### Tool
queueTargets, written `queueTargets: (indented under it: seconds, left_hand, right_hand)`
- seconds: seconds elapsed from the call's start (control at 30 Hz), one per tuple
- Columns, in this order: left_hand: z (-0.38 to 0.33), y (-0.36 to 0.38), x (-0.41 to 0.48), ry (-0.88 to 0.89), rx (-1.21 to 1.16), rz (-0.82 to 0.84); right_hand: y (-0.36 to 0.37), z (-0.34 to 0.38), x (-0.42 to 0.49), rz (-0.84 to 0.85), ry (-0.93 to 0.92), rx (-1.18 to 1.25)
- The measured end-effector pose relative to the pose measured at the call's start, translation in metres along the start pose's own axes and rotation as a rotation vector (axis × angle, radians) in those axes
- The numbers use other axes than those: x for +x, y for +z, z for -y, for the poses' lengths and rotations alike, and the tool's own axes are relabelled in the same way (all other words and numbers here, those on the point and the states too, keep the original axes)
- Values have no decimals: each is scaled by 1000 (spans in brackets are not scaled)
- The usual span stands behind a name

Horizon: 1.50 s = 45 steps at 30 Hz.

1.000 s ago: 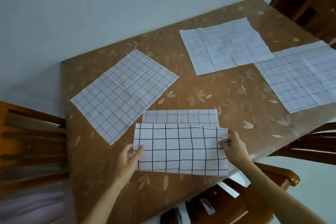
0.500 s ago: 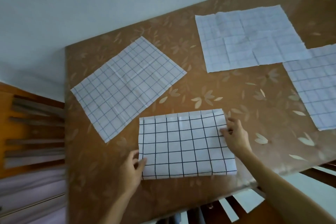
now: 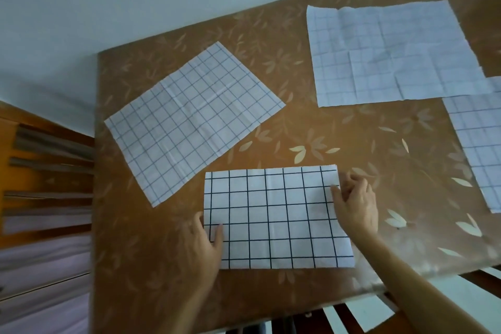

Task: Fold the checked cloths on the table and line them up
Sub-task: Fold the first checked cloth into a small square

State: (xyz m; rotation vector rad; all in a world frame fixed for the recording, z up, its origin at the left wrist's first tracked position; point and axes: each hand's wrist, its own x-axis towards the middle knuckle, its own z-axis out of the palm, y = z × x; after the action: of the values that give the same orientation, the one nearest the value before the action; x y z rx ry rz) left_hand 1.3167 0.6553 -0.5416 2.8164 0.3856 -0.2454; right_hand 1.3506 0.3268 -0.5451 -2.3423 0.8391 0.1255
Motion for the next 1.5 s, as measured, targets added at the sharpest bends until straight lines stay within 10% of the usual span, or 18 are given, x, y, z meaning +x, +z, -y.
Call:
queueTargets:
  seconds: [0.2,0.37,1.13,1.5]
  left_hand:
    - [-47,26,0,556,168,-12]
    - [-74,65,-7,621,246,152]
    - [-9,30,-13,534,317,197]
    - [-140,71,-94,1038,93,235]
  right_hand:
    - [34,10,-43,8,-587,-163]
    - [79,10,-77,243,-731,-320]
    - [28,-65,-47,204,-662,-520]
    - [-25,-64,-54,57,-467,21]
